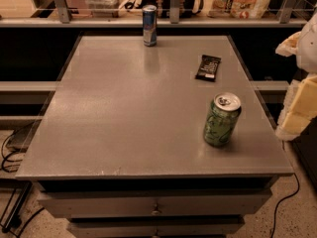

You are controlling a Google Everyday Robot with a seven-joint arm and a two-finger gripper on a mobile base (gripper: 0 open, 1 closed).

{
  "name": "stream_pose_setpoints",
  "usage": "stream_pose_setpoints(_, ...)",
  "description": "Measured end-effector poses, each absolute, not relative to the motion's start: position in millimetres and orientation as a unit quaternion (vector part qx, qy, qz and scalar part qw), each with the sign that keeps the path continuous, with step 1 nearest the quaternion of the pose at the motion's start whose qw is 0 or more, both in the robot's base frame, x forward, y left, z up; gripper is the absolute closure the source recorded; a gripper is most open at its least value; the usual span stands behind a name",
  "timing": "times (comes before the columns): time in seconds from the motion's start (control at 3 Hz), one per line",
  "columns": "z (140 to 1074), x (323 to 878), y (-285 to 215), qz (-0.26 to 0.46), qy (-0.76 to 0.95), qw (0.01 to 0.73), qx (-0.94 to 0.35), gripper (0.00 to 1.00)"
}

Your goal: Move green can near redbull can

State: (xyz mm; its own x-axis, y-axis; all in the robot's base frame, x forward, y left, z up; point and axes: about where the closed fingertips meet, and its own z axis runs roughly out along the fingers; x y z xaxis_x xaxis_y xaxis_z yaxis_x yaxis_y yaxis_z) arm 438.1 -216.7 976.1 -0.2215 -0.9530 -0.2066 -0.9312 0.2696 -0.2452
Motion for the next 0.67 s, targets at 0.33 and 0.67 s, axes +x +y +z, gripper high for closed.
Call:
stream_pose_setpoints(0.33, 977, 439, -216, -0.038, 0.781, 0.164, -0.602, 0.00)
stream_pose_setpoints(0.67, 966, 446, -211, -0.013, 0.772, 0.188, -0.607, 0.00)
